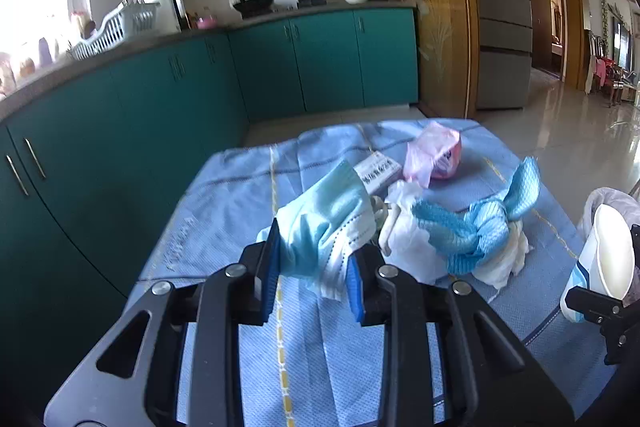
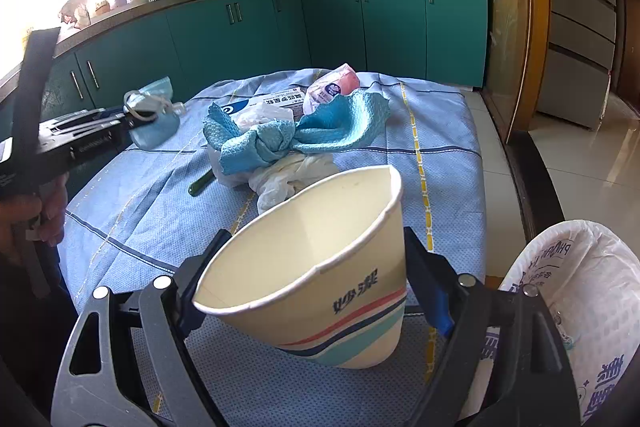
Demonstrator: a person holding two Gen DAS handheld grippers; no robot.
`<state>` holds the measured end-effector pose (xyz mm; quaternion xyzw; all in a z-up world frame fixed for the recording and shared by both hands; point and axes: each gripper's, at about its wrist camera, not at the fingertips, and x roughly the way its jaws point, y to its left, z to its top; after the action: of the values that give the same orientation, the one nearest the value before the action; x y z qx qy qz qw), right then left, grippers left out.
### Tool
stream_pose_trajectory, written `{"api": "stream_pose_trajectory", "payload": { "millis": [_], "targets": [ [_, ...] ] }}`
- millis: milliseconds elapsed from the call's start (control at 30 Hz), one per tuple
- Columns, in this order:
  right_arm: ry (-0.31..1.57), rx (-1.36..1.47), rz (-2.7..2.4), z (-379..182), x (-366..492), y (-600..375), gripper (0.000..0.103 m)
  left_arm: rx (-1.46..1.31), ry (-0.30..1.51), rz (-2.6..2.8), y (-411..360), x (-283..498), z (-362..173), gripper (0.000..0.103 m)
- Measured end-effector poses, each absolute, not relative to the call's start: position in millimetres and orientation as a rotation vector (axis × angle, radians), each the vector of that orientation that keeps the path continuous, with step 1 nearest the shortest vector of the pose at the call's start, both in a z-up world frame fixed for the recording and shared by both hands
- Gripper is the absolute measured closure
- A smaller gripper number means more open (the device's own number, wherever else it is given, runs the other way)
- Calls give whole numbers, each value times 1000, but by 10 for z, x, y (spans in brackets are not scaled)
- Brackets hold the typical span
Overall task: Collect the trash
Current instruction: 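Grasp the blue face mask with the left tool while the right tool holds the cup, then carry mask and cup over the bin and open both tools to drop them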
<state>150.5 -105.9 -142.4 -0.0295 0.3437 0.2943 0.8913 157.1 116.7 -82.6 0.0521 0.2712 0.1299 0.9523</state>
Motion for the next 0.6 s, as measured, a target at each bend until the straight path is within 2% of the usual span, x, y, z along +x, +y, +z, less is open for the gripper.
{"api": "stream_pose_trajectory", "payload": {
  "millis": [600],
  "targets": [
    [590,-63,502,-1138,1393,-1389,21,141,429,226,716,1334,-486,74]
  ]
}}
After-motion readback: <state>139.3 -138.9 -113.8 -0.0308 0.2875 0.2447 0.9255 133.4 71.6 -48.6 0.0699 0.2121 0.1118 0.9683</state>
